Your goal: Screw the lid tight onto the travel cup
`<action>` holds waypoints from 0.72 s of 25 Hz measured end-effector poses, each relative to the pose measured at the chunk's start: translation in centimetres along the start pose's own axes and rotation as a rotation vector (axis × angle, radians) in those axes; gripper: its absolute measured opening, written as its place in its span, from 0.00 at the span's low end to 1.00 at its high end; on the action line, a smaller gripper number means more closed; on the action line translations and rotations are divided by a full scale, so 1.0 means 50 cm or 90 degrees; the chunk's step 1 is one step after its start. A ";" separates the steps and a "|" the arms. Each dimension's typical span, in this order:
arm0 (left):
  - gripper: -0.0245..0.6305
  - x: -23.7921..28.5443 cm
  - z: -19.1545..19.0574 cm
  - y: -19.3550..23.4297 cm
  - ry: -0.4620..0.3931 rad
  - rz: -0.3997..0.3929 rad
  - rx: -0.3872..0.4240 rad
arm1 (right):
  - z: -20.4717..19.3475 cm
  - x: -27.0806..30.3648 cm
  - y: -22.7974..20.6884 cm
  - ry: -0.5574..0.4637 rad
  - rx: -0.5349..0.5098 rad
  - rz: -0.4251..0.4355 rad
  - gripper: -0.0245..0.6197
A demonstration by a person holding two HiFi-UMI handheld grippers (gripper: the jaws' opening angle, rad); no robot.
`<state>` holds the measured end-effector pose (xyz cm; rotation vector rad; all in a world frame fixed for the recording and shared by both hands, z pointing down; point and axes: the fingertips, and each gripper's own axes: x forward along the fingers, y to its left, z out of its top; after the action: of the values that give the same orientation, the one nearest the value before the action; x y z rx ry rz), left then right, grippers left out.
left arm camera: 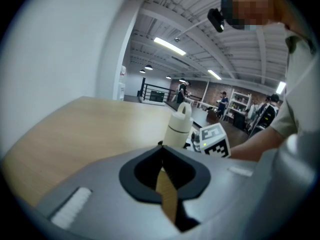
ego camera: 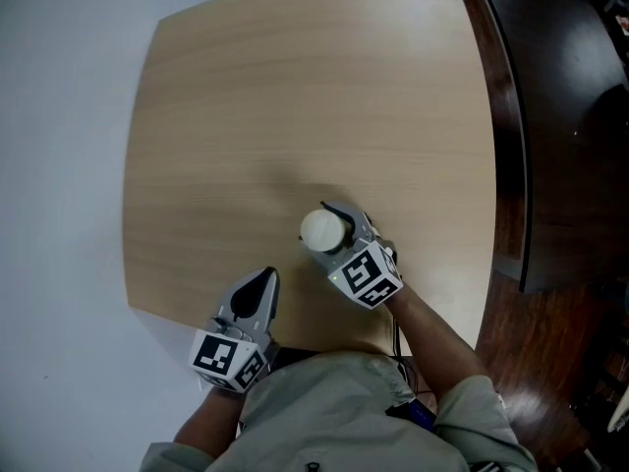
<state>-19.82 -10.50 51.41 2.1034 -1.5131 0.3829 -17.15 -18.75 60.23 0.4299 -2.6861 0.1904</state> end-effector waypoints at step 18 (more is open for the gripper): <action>0.36 -0.087 0.248 -0.163 -0.205 -0.323 -0.032 | 0.105 -0.186 0.185 0.133 0.163 0.199 0.51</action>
<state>-14.48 -12.00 36.97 2.4893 -1.0644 -0.1851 -14.07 -8.55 50.96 0.0531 -2.5149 0.6380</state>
